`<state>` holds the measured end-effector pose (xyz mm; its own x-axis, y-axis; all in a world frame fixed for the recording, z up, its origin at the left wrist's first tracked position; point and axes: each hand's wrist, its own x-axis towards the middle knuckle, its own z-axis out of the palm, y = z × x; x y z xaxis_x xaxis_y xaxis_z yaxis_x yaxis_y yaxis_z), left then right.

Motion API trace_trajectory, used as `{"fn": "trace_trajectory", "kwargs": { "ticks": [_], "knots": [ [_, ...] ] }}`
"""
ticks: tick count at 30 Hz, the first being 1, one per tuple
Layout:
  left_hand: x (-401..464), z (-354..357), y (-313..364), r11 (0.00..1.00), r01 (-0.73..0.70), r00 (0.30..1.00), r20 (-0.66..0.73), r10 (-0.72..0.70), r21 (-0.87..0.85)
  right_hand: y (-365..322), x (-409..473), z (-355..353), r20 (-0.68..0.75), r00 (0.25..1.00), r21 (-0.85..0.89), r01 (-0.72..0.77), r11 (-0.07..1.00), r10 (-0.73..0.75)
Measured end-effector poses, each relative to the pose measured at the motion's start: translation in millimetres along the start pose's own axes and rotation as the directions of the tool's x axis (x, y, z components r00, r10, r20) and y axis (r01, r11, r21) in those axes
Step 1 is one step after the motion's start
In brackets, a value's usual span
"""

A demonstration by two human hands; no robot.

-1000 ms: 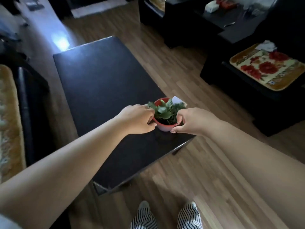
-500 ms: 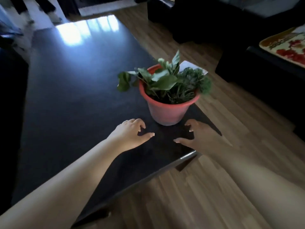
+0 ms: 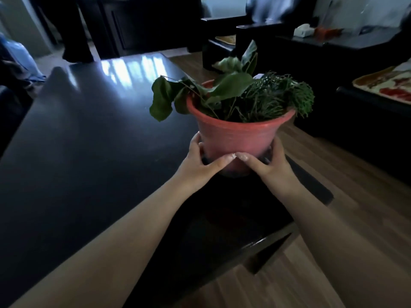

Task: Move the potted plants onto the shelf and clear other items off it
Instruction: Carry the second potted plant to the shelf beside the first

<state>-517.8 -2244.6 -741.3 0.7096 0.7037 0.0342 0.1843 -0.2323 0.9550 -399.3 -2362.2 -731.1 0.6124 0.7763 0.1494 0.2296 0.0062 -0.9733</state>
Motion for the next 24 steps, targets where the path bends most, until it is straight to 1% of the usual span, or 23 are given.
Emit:
{"fn": "trace_trajectory", "kwargs": {
  "ticks": [1, 3, 8, 12, 17, 20, 22, 24],
  "knots": [
    [1.0, 0.7, 1.2, 1.000, -0.013, 1.000, 0.005, 0.013, -0.017, -1.8, 2.8, 0.9, 0.024, 1.000, 0.052, 0.013, 0.999, -0.014],
    [3.1, 0.6, 0.4, 0.998, -0.045, 0.999, 0.005, 0.045, -0.032, -2.0, 5.7, 2.4, 0.050, 0.998, 0.100, 0.030, 0.995, -0.036],
    [6.3, 0.7, -1.4, 0.995, -0.101, 0.995, -0.024, 0.102, 0.011, 6.4, 9.4, 1.5, -0.022, 0.999, 0.111, 0.042, 0.993, -0.040],
    [2.3, -2.0, 13.9, 0.992, -0.127, 0.991, -0.027, 0.128, 0.025, -10.0, 4.0, 0.5, -0.041, 0.998, 0.140, 0.049, 0.989, -0.044],
    [-8.1, -19.4, 97.0, 0.999, -0.046, 0.999, 0.013, 0.046, -0.023, -95.9, 2.9, -18.7, -0.030, 0.999, 0.185, -0.018, 0.983, 0.023],
    [-17.1, -31.0, 151.1, 0.999, -0.029, 0.999, 0.022, 0.030, -0.038, -150.2, 2.5, -29.5, -0.014, 0.998, 0.169, -0.060, 0.984, 0.063],
    [-24.1, -43.6, 203.8, 0.998, -0.014, 1.000, 0.026, 0.015, -0.063, -201.8, 4.0, -42.8, -0.003, 0.995, 0.181, -0.095, 0.979, 0.098],
    [-29.2, -55.4, 249.9, 0.997, -0.014, 1.000, 0.008, 0.014, -0.071, -246.1, 5.2, -53.8, -0.006, 0.995, 0.181, -0.093, 0.979, 0.096]
  ]
}}
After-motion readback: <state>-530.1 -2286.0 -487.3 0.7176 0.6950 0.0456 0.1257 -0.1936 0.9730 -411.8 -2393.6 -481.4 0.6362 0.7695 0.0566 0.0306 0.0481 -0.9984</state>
